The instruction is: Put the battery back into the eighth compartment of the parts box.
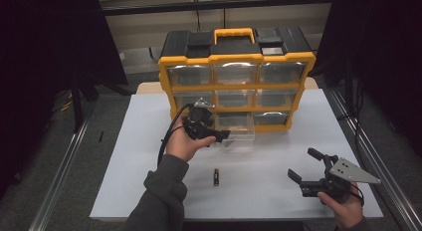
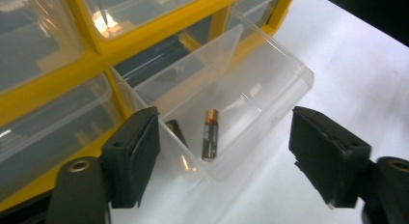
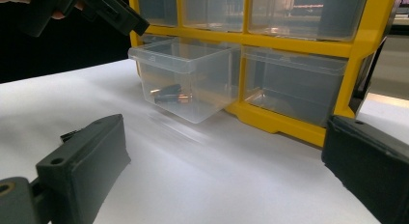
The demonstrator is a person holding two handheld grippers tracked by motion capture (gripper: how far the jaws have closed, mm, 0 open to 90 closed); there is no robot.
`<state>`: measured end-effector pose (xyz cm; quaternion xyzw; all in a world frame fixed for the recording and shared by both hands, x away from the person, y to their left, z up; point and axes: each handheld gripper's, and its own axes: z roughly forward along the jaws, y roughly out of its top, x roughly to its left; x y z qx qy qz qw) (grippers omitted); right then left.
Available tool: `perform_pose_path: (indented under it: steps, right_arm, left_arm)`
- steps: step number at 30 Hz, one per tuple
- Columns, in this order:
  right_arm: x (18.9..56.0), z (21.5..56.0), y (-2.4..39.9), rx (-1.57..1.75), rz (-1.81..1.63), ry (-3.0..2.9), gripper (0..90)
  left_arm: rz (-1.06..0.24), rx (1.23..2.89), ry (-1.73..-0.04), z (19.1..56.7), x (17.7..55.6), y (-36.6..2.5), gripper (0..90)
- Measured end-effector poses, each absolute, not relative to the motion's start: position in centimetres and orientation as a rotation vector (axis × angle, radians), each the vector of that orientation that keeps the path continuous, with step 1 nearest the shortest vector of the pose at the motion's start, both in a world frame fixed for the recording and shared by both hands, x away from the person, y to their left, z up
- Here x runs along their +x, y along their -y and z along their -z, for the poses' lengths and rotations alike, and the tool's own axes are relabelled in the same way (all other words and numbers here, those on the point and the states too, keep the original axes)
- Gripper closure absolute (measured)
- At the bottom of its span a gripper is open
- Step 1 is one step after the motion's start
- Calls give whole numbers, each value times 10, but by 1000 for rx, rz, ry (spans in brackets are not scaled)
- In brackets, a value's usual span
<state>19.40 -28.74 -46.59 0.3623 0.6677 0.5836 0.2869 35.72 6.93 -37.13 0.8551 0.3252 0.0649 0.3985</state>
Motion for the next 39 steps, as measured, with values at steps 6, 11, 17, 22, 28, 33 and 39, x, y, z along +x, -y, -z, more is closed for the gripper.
perform_pose_path:
  steps: [6,11,17,22,28,33,39]
  right_arm:
    - [194,466,287,967,-1557,-1786,18]
    - [194,466,287,968,-1555,-1784,18]
    - [194,466,287,963,-1554,-1787,18]
    - [194,466,287,966,-1553,-1785,18]
    - [194,466,287,965,-1555,-1785,18]
    - [194,466,287,966,-1555,-1786,18]
    - [194,466,287,964,-1555,-1786,18]
  left_arm:
    - [-157,2155,-828,375,351,-71,218]
    - [-146,2159,-825,378,347,-75,208]
    - [-140,2143,-824,385,342,-78,194]
    - [-144,2142,-816,388,338,-82,185]
    - [-141,2157,-804,393,332,-85,180]
    - [-141,2153,-787,399,327,-87,172]
    - [-128,2151,-801,408,320,-88,169]
